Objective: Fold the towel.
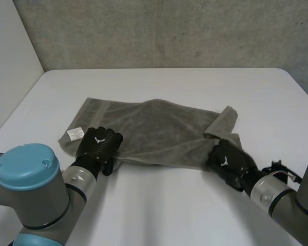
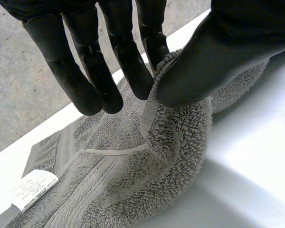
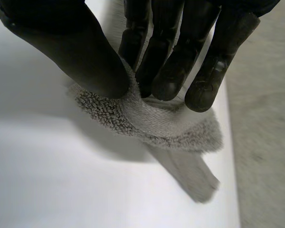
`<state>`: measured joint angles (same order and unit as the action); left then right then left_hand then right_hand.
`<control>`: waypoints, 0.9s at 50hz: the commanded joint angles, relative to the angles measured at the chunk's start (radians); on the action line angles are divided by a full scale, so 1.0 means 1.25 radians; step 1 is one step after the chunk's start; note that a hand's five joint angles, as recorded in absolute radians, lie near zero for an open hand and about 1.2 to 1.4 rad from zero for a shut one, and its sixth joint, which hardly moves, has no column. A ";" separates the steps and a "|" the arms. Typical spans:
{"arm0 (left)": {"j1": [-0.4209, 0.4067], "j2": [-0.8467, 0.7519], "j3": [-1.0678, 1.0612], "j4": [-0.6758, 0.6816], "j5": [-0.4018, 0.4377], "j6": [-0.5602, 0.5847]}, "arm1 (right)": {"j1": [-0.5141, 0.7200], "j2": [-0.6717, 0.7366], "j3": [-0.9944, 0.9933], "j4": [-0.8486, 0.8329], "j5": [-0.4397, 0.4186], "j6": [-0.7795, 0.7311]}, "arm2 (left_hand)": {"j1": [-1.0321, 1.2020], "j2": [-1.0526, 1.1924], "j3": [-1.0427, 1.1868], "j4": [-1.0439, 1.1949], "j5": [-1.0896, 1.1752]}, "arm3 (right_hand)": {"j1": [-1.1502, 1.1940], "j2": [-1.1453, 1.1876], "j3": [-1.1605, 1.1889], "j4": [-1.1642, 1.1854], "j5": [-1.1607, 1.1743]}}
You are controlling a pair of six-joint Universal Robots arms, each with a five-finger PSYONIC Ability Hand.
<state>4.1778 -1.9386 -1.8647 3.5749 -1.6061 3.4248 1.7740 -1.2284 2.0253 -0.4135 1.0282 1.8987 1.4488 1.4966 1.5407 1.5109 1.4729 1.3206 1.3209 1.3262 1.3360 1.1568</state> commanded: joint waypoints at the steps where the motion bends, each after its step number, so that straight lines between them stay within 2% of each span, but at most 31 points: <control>1: 0.002 -0.008 0.003 0.007 -0.001 0.000 | -0.008 -0.113 0.004 -0.086 0.016 0.274 | -0.042 -0.080 -0.116 -0.092 -0.201 | 0.061 0.060 0.056 0.048 0.052; 2: 0.002 -0.008 0.003 0.007 -0.001 0.000 | -0.009 -0.134 0.005 -0.105 0.017 0.358 | -0.042 -0.080 -0.116 -0.092 -0.201 | 0.061 0.060 0.056 0.048 0.052; 3: 0.002 -0.009 0.002 0.012 -0.001 0.000 | -0.009 -0.134 0.005 -0.105 0.017 0.359 | -0.042 -0.080 -0.116 -0.092 -0.201 | 0.061 0.060 0.056 0.048 0.052; 4: 0.002 -0.009 0.002 0.015 -0.001 0.000 | -0.010 -0.146 -0.002 -0.117 0.024 0.438 | -0.042 -0.080 -0.116 -0.092 -0.201 | 0.061 0.060 0.056 0.048 0.052; 5: 0.002 -0.009 0.002 0.015 -0.001 0.000 | -0.010 -0.146 -0.002 -0.117 0.024 0.438 | -0.042 -0.080 -0.116 -0.092 -0.201 | 0.061 0.060 0.056 0.048 0.052; 7: 0.002 -0.011 0.000 0.029 -0.001 0.004 | -0.042 -0.167 -0.020 -0.111 0.044 0.557 | -0.065 -0.103 -0.138 -0.115 -0.224 | 0.061 0.060 0.056 0.048 0.052; 10: 0.002 -0.013 -0.003 0.039 -0.002 0.010 | -0.079 -0.177 -0.037 -0.094 0.083 0.625 | -0.143 -0.181 -0.216 -0.192 -0.302 | 0.061 0.060 0.056 0.048 0.052; 12: 0.002 -0.021 -0.003 0.057 -0.002 0.013 | -0.090 -0.173 -0.043 -0.078 0.096 0.641 | -0.253 -0.291 -0.326 -0.302 -0.412 | 0.061 0.060 0.056 0.048 0.052; 22: 0.004 -0.069 0.012 0.063 -0.002 0.058 | -0.148 -0.127 -0.083 -0.005 0.136 0.707 | -0.281 -0.319 -0.355 -0.331 -0.440 | 0.061 0.060 0.056 0.048 0.052; 24: 0.009 -0.078 0.013 0.062 -0.002 0.077 | -0.150 -0.119 -0.089 -0.003 0.141 0.729 | -0.338 -0.376 -0.411 -0.387 -0.497 | 0.061 0.060 0.056 0.048 0.052; 26: 0.024 -0.090 0.013 0.055 0.000 0.118 | -0.153 -0.113 -0.090 -0.003 0.144 0.748 | -0.550 -0.588 -0.624 -0.600 -0.709 | 0.061 0.060 0.056 0.048 0.052; 27: 0.024 -0.090 0.013 0.055 0.000 0.118 | -0.155 -0.113 -0.092 -0.003 0.146 0.757 | -0.551 -0.590 -0.625 -0.601 -0.710 | 0.061 0.060 0.056 0.048 0.052; 28: 0.026 -0.095 0.012 0.052 0.001 0.143 | -0.156 -0.112 -0.094 -0.003 0.146 0.765 | -0.635 -0.673 -0.709 -0.685 -0.794 | 0.061 0.060 0.056 0.048 0.052; 35: 0.042 -0.089 0.007 0.049 0.002 0.234 | -0.159 -0.107 -0.094 -0.003 0.144 0.766 | -0.767 -0.806 -0.841 -0.817 -0.926 | 0.061 0.060 0.056 0.048 0.052; 43: 0.133 -0.056 0.020 0.024 0.016 0.257 | -0.160 -0.101 -0.095 -0.004 0.143 0.757 | -0.793 -0.831 -0.867 -0.843 -0.952 | 0.061 0.060 0.056 0.048 0.052; 45: 0.178 -0.052 0.037 0.002 0.054 0.254 | -0.160 -0.095 -0.097 -0.004 0.143 0.757 | -0.791 -0.829 -0.864 -0.841 -0.950 | 0.061 0.060 0.056 0.048 0.052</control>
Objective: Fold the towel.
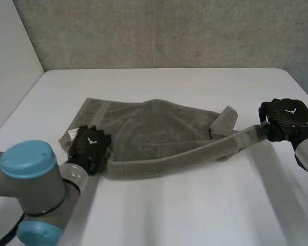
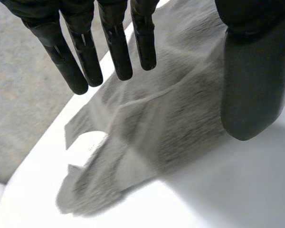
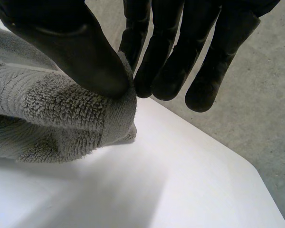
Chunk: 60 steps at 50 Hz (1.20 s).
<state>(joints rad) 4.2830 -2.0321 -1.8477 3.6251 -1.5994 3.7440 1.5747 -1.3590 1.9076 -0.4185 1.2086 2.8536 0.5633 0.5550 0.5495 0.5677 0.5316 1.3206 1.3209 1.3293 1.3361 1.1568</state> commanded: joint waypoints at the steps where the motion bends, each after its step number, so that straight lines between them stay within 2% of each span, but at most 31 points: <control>1: 0.094 0.023 0.024 -0.038 0.049 -0.001 | -0.002 0.016 -0.007 0.000 -0.001 -0.006 | -0.083 -0.076 -0.072 -0.086 -0.197 | 0.061 0.060 0.054 0.048 0.052; 2: 0.114 0.023 0.035 -0.050 0.077 -0.005 | -0.002 0.018 -0.008 0.000 -0.001 -0.006 | -0.080 -0.074 -0.069 -0.084 -0.194 | 0.061 0.060 0.054 0.048 0.052; 3: 0.114 0.023 0.035 -0.051 0.077 -0.005 | -0.002 0.018 -0.008 0.000 -0.001 -0.006 | -0.080 -0.074 -0.069 -0.084 -0.194 | 0.061 0.060 0.054 0.048 0.052; 5: 0.152 0.022 0.064 -0.088 0.137 -0.018 | -0.002 0.021 -0.011 0.001 -0.001 -0.006 | -0.076 -0.069 -0.065 -0.079 -0.190 | 0.061 0.060 0.054 0.048 0.052; 6: 0.152 0.022 0.064 -0.089 0.137 -0.018 | -0.001 0.026 -0.012 0.001 -0.001 -0.008 | -0.075 -0.069 -0.064 -0.079 -0.190 | 0.061 0.060 0.054 0.048 0.052; 8: 0.183 0.012 0.106 -0.137 0.190 -0.057 | -0.001 0.032 -0.012 0.002 -0.001 -0.008 | -0.073 -0.066 -0.062 -0.077 -0.187 | 0.061 0.060 0.054 0.048 0.052; 9: 0.183 0.012 0.106 -0.138 0.190 -0.057 | 0.001 0.035 -0.012 0.003 -0.001 -0.009 | -0.073 -0.066 -0.062 -0.077 -0.187 | 0.061 0.060 0.054 0.048 0.052; 11: 0.195 -0.012 0.162 -0.194 0.237 -0.121 | 0.002 0.040 -0.013 0.006 -0.001 -0.009 | -0.071 -0.064 -0.060 -0.074 -0.185 | 0.061 0.060 0.054 0.048 0.052; 16: 0.205 -0.070 0.256 -0.271 0.304 -0.210 | 0.005 0.047 -0.012 0.012 -0.002 -0.009 | -0.066 -0.059 -0.055 -0.070 -0.180 | 0.061 0.060 0.054 0.048 0.052; 20: 0.206 -0.099 0.327 -0.319 0.346 -0.230 | 0.007 0.047 -0.012 0.016 -0.002 -0.009 | -0.059 -0.052 -0.048 -0.063 -0.173 | 0.061 0.060 0.054 0.048 0.052; 22: 0.204 -0.129 0.413 -0.390 0.364 -0.229 | 0.007 0.048 -0.012 0.017 -0.002 -0.009 | -0.036 -0.029 -0.025 -0.039 -0.150 | 0.061 0.060 0.054 0.048 0.052; 25: 0.195 -0.151 0.461 -0.440 0.365 -0.228 | 0.007 0.049 -0.012 0.018 -0.002 -0.010 | -0.026 -0.020 -0.015 -0.030 -0.140 | 0.061 0.060 0.054 0.048 0.052; 27: 0.191 -0.204 0.561 -0.545 0.365 -0.219 | 0.007 0.050 -0.012 0.018 -0.004 -0.011 | -0.014 -0.008 -0.003 -0.018 -0.129 | 0.061 0.060 0.054 0.048 0.052; 28: 0.191 -0.204 0.561 -0.545 0.365 -0.219 | 0.008 0.050 -0.012 0.018 -0.004 -0.015 | -0.014 -0.008 -0.003 -0.018 -0.129 | 0.061 0.060 0.054 0.048 0.052; 30: 0.186 -0.253 0.643 -0.634 0.363 -0.188 | 0.008 0.051 -0.012 0.018 -0.004 -0.022 | -0.010 -0.003 0.001 -0.013 -0.124 | 0.061 0.060 0.054 0.048 0.052; 33: 0.184 -0.276 0.676 -0.665 0.359 -0.160 | 0.009 0.051 -0.011 0.017 -0.004 -0.041 | 0.000 0.006 0.011 -0.004 -0.115 | 0.061 0.060 0.054 0.048 0.052; 35: 0.183 -0.313 0.721 -0.707 0.351 -0.103 | 0.009 0.056 -0.011 0.017 -0.002 -0.060 | 0.035 0.041 0.046 0.031 -0.080 | 0.061 0.060 0.054 0.048 0.052; 42: 0.183 -0.354 0.741 -0.722 0.325 -0.056 | 0.010 0.067 -0.011 0.016 -0.002 -0.076 | 0.023 0.030 0.034 0.020 -0.091 | 0.061 0.060 0.054 0.048 0.052; 60: 0.184 -0.355 0.741 -0.719 0.322 -0.054 | 0.013 0.076 -0.009 0.017 -0.002 -0.100 | -0.049 -0.043 -0.038 -0.053 -0.163 | 0.061 0.060 0.054 0.048 0.052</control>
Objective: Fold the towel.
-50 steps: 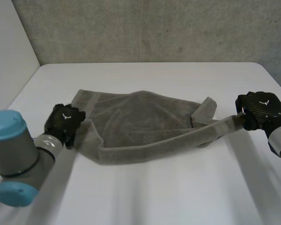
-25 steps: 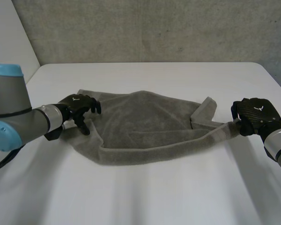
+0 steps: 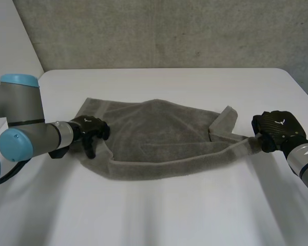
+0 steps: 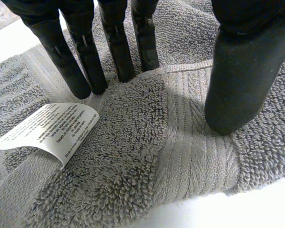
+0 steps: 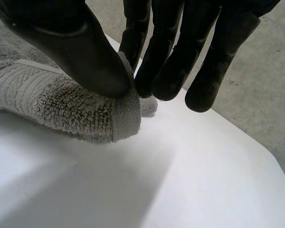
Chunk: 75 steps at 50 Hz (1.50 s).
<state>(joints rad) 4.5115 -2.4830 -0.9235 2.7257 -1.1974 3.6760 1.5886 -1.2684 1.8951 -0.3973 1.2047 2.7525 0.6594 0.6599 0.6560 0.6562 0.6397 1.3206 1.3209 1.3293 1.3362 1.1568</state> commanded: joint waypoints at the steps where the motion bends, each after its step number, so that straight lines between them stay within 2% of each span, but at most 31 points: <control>1: 0.001 0.006 0.001 0.000 0.002 0.001 | 0.002 0.004 0.001 0.000 0.001 -0.019 | -0.208 -0.208 -0.205 -0.205 -0.332 | 0.061 0.060 0.054 0.048 0.052; 4: 0.001 0.006 0.001 0.001 0.006 0.001 | 0.001 0.013 0.000 0.000 0.002 -0.027 | -0.274 -0.275 -0.272 -0.272 -0.398 | 0.061 0.060 0.054 0.048 0.052; 23: 0.001 0.008 0.025 0.012 0.003 0.000 | 0.001 0.031 0.000 -0.001 0.002 -0.046 | -0.310 -0.310 -0.307 -0.307 -0.434 | 0.061 0.060 0.054 0.048 0.052; 43: 0.004 0.006 0.012 0.009 -0.002 0.000 | 0.002 0.042 0.000 -0.001 0.003 -0.080 | -0.213 -0.214 -0.211 -0.211 -0.337 | 0.061 0.060 0.054 0.048 0.052; 48: 0.004 0.008 0.011 0.009 -0.003 -0.002 | 0.001 0.044 0.000 -0.001 0.003 -0.080 | -0.105 -0.106 -0.103 -0.103 -0.229 | 0.061 0.060 0.054 0.048 0.052; 50: 0.005 0.009 0.006 0.007 -0.018 -0.002 | 0.001 0.043 0.000 -0.001 0.003 -0.080 | 0.011 0.011 0.014 0.014 -0.112 | 0.061 0.060 0.054 0.048 0.052; 56: 0.006 0.019 -0.018 0.011 -0.081 0.000 | 0.001 0.043 0.000 -0.001 0.003 -0.080 | 0.092 0.091 0.094 0.094 -0.032 | 0.061 0.060 0.054 0.048 0.052; 61: 0.007 0.025 -0.034 0.012 -0.105 0.000 | 0.001 0.043 0.000 -0.001 0.003 -0.080 | 0.139 0.138 0.141 0.141 0.015 | 0.061 0.060 0.054 0.048 0.052; 65: 0.011 0.041 -0.048 0.011 -0.104 0.000 | 0.002 0.043 0.001 0.000 0.003 -0.080 | 0.209 0.209 0.212 0.212 0.085 | 0.061 0.060 0.054 0.048 0.052; 75: 0.017 0.128 -0.135 0.017 -0.100 -0.003 | 0.002 0.035 0.002 0.001 0.004 -0.080 | 0.519 0.519 0.522 0.522 0.395 | 0.061 0.060 0.054 0.048 0.052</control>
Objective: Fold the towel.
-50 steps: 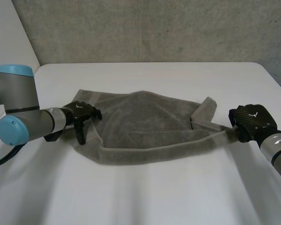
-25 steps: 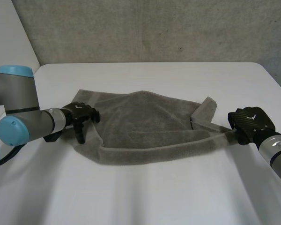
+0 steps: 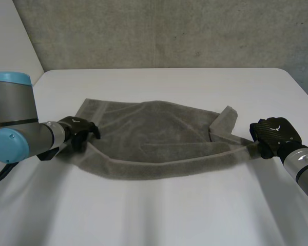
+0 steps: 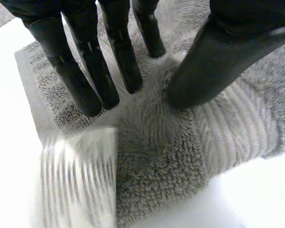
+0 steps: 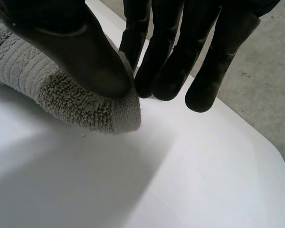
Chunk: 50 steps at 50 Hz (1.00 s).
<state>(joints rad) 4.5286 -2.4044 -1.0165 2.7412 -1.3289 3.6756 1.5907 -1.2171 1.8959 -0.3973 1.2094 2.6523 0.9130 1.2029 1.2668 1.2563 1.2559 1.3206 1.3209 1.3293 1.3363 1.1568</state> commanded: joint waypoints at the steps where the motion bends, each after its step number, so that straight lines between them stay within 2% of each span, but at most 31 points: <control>1: 0.003 0.066 -0.061 0.005 0.005 -0.003 | 0.000 -0.008 0.003 0.001 0.001 0.000 | 0.316 0.085 0.033 0.042 -0.097 | 0.061 0.060 0.054 0.048 0.052; 11: 0.003 0.202 -0.204 0.058 0.014 -0.009 | 0.001 -0.024 0.011 0.001 0.001 0.000 | 0.335 0.103 0.052 0.061 -0.079 | 0.061 0.060 0.054 0.048 0.052; 18: 0.006 0.241 -0.289 0.094 0.014 -0.008 | 0.002 -0.047 0.017 0.009 0.002 0.000 | 0.386 0.154 0.103 0.112 -0.028 | 0.061 0.060 0.054 0.048 0.052; 28: 0.037 0.296 -0.415 0.139 0.019 -0.006 | 0.010 -0.068 0.020 0.038 0.001 -0.001 | 0.352 0.120 0.069 0.077 -0.062 | 0.061 0.060 0.054 0.048 0.052; 36: 0.056 0.311 -0.524 0.218 0.052 -0.004 | 0.026 -0.080 0.027 0.039 0.000 -0.001 | 0.185 -0.047 -0.098 -0.090 -0.229 | 0.061 0.060 0.054 0.048 0.052; 38: 0.064 0.320 -0.545 0.240 0.053 -0.004 | 0.026 -0.082 0.028 0.041 0.000 -0.002 | 0.066 -0.166 -0.217 -0.209 -0.348 | 0.061 0.060 0.054 0.048 0.052; 39: 0.064 0.320 -0.545 0.241 0.053 -0.004 | 0.027 -0.083 0.028 0.041 0.001 -0.001 | 0.065 -0.167 -0.218 -0.209 -0.349 | 0.061 0.060 0.054 0.048 0.052; 40: 0.067 0.326 -0.553 0.247 0.052 -0.004 | 0.027 -0.083 0.028 0.041 0.001 -0.001 | -0.067 -0.299 -0.350 -0.342 -0.481 | 0.061 0.060 0.054 0.048 0.052; 41: 0.068 0.329 -0.558 0.250 0.052 -0.003 | 0.029 -0.085 0.030 0.041 0.001 -0.002 | -0.127 -0.359 -0.410 -0.401 -0.541 | 0.061 0.060 0.054 0.048 0.052; 50: 0.081 0.332 -0.571 0.291 0.048 -0.009 | 0.032 -0.092 0.033 0.042 0.000 -0.002 | -0.095 -0.327 -0.378 -0.369 -0.509 | 0.061 0.060 0.054 0.048 0.052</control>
<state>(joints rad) 4.6214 -1.9912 -1.7245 3.0771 -1.2647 3.6696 1.6302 -1.3275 1.9348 -0.3451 1.2092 2.6496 0.8718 0.8720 0.8711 0.8958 0.8694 1.3206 1.3209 1.3293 1.3363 1.1568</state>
